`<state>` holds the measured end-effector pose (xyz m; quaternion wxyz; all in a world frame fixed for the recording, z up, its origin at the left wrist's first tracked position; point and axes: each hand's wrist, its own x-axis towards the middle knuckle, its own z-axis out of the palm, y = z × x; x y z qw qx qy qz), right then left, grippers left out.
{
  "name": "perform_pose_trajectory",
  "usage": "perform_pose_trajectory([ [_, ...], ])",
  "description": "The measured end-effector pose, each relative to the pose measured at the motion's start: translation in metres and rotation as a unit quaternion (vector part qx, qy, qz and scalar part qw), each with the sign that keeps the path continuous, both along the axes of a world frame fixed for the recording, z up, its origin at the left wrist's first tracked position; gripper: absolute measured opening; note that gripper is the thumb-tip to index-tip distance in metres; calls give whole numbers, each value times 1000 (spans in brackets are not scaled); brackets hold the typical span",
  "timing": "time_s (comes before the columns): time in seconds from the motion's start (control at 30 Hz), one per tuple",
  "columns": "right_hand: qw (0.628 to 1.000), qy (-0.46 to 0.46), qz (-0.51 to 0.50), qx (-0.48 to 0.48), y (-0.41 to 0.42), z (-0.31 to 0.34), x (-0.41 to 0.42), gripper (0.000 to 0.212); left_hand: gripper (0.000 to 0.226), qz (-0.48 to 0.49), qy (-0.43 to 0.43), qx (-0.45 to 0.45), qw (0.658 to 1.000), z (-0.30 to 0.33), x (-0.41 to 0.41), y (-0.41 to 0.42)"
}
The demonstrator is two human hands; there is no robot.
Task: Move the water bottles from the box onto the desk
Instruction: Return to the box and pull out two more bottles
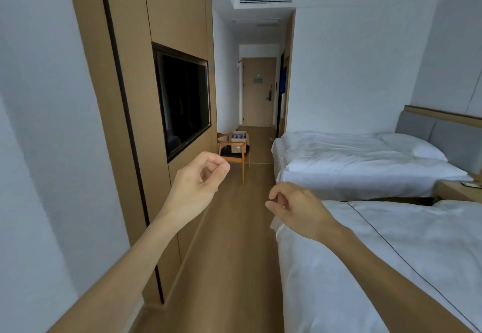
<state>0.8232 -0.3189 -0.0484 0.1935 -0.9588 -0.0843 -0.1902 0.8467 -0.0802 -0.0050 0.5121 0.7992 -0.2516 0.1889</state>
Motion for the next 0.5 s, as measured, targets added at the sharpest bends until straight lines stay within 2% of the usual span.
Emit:
perform_pose_trajectory([
  [0.2,1000,0,-13,1,-21,-14,143,13,8,6,-11,-9,1000,-9,149,-26],
  [0.5,999,9,-48,14,-61,-12,335,12,5,-4,-8,35,999,-2,356,-60],
])
